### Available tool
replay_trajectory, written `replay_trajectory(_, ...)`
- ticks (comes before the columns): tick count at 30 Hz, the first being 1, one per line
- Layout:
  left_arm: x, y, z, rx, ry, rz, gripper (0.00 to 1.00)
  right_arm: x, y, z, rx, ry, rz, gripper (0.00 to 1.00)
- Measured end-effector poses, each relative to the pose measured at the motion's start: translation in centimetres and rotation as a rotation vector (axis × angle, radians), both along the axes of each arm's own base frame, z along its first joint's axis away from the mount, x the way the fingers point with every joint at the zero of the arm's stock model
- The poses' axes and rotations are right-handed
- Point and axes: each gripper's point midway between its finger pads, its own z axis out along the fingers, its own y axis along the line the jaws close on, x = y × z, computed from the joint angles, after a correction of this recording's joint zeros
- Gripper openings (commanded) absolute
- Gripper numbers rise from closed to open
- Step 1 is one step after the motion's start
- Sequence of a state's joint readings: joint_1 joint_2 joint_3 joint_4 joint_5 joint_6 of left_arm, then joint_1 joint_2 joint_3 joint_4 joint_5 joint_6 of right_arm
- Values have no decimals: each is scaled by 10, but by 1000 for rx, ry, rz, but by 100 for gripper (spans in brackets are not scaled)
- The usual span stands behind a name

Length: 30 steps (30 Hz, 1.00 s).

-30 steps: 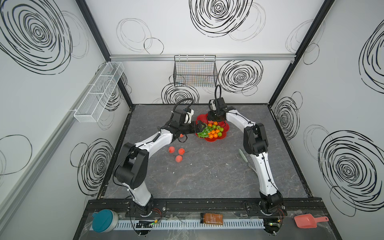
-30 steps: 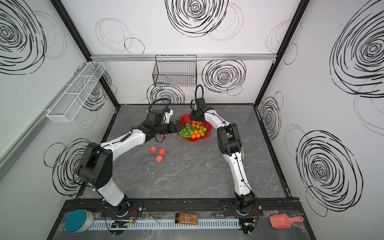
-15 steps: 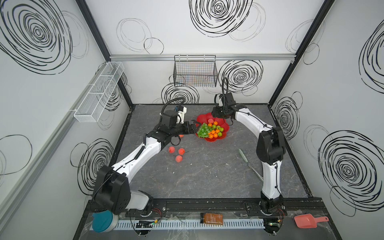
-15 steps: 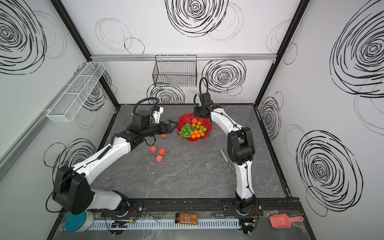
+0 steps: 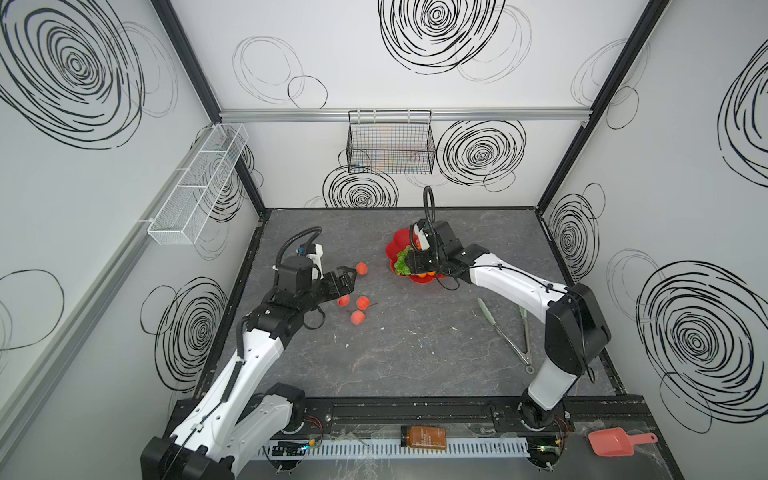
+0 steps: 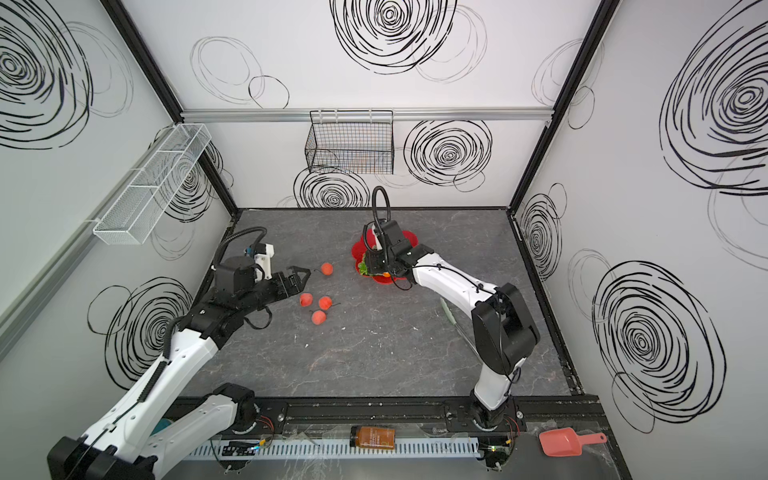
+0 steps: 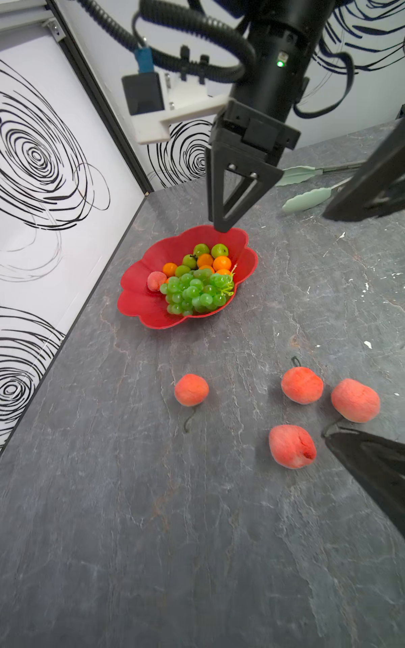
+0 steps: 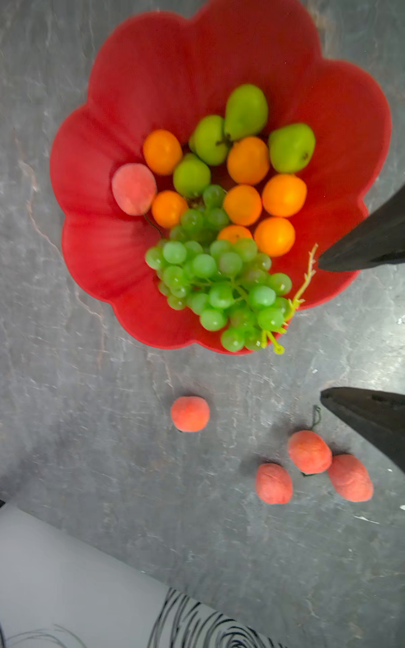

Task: Place and organize the fake fruits in the fruit bowl
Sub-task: 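Move the right gripper toward the peaches on the table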

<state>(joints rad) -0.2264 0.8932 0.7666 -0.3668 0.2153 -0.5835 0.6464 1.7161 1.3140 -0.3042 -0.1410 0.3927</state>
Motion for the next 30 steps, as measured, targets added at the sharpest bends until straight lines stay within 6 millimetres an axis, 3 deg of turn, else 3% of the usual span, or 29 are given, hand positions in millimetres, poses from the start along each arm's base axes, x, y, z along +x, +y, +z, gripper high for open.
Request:
replay_trajectory(8,-32,15,-34,-22,101,67,96,-64,49,-23,3,42,116,57)
replay_trajectory(14,-37,30,-51,-35,141,130,96,-98,80,-38,9,74,186,57)
replay_trajectory(23,-33,53,-53,-64,146,211,96,-117,99,-93,-38,183,217,64)
replay_trajectory(30,-32,63,-54,-99,154,233,96,-119,107,-103,-30,220,228,73)
